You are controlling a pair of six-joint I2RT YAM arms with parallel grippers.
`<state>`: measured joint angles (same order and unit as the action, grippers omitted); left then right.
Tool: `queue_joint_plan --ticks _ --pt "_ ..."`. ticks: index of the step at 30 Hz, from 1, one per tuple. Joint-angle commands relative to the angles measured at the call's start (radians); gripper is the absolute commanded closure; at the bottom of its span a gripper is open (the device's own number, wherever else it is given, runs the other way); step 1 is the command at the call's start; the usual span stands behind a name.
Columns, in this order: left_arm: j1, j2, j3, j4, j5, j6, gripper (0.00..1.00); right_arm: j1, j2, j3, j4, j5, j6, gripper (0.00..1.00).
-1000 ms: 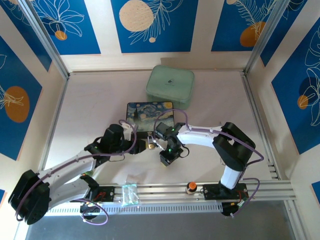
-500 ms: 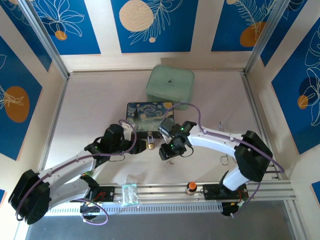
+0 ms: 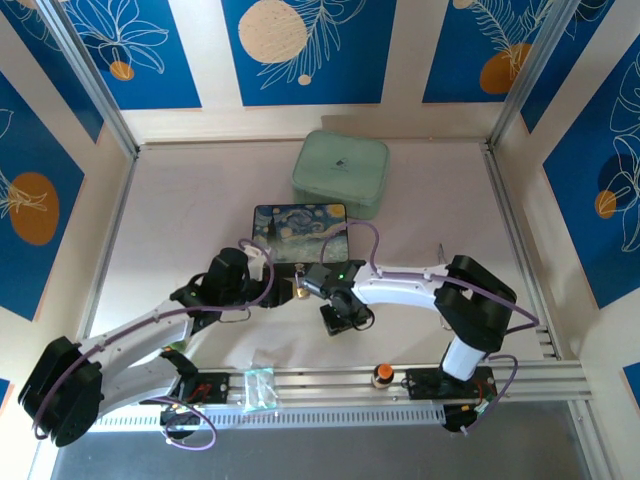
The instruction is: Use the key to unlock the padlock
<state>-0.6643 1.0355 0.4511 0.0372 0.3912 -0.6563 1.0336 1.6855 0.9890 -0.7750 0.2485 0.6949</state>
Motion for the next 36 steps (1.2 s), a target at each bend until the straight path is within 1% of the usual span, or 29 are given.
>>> queue_joint_plan --ticks 1,6,11,16,19,21,22,24,26,28,31,34,36 --pt "-0.005 -0.030 -0.020 0.009 -0.003 -0.010 0.64 -0.002 0.021 0.033 -0.015 0.037 -0.032 0.59" --pt "-0.006 -0.031 -0.031 0.010 -0.022 -0.008 0.64 0.013 0.047 0.041 0.067 -0.001 -0.109 0.61" --pt "-0.006 -0.017 -0.026 0.013 -0.012 -0.005 0.64 -0.001 0.097 0.075 0.070 -0.018 -0.135 0.67" --pt "-0.006 -0.022 -0.029 0.006 -0.023 0.001 0.64 -0.024 0.103 0.060 0.108 -0.069 -0.145 0.72" --pt "-0.005 -0.026 -0.035 0.004 -0.033 0.001 0.64 -0.044 0.093 0.033 0.166 -0.119 -0.139 0.79" --pt "-0.005 -0.025 -0.035 0.006 -0.033 0.000 0.64 -0.049 0.092 0.027 0.197 -0.156 -0.135 0.80" --pt "-0.006 -0.023 -0.034 0.006 -0.033 0.001 0.64 -0.050 0.095 0.028 0.205 -0.162 -0.133 0.80" --pt "-0.006 -0.020 -0.032 0.003 -0.035 0.004 0.64 -0.051 0.104 0.032 0.207 -0.163 -0.133 0.84" --pt "-0.007 -0.019 -0.031 0.001 -0.036 0.006 0.64 -0.055 0.111 0.035 0.207 -0.167 -0.132 0.91" --pt "-0.005 -0.018 -0.031 0.001 -0.036 0.006 0.64 -0.059 0.103 0.027 0.215 -0.172 -0.125 0.97" --pt "-0.005 -0.020 -0.034 0.005 -0.036 0.004 0.64 -0.078 0.060 -0.011 0.260 -0.202 -0.102 1.00" --pt "-0.005 -0.023 -0.034 0.009 -0.036 0.002 0.64 -0.105 0.005 -0.054 0.307 -0.228 -0.074 1.00" --pt "-0.005 -0.023 -0.034 0.009 -0.038 0.001 0.64 -0.118 -0.013 -0.062 0.307 -0.245 -0.068 1.00"
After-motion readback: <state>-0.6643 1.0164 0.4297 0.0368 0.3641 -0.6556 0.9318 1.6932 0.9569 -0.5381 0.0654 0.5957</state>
